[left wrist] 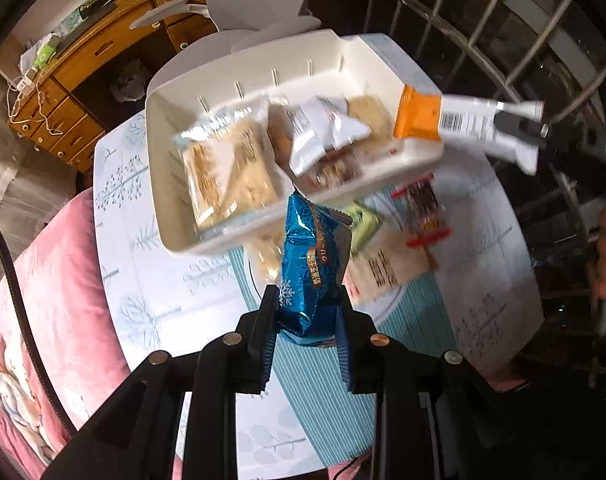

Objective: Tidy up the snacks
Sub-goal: 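Carry the blue snack and orange-white bar into the tray and open both tools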

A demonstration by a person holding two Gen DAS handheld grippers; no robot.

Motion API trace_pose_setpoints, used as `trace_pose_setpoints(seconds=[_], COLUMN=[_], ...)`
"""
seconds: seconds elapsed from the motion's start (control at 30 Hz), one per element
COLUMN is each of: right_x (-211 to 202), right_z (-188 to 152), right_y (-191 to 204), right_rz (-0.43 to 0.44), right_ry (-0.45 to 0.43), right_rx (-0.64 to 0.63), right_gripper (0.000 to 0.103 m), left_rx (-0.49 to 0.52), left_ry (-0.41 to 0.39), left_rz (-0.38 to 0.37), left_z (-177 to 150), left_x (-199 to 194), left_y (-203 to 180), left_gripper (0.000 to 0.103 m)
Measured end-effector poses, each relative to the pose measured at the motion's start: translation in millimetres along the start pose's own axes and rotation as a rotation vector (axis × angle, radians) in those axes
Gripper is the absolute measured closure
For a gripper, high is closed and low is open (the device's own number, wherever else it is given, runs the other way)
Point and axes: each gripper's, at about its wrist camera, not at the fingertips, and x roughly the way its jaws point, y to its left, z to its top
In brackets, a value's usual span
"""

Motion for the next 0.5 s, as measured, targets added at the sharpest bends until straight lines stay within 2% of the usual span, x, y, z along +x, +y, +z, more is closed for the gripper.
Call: trace_pose_setpoints(seconds=[0.17, 0.37, 0.5], right_x=[21, 49, 73], right_z=[11, 23, 29], right_y=[5, 4, 1], right_rz=[-0.049, -0.09, -0.149], right_ry=[-0.042, -0.126, -0.168], right_rx=[-0.006, -0.043, -0.081], right_gripper=[0.086, 0.086, 0.086], left_rx=[0.006, -0.05, -0.104], left_ry=[-0.016, -0.038, -0.062], left_rz=[-0.028, -0.071, -0.097], left_z=[31, 59, 72], left_x=[3, 31, 53], left_y=[26, 53, 69], left_gripper=[0.079, 0.079, 0.079])
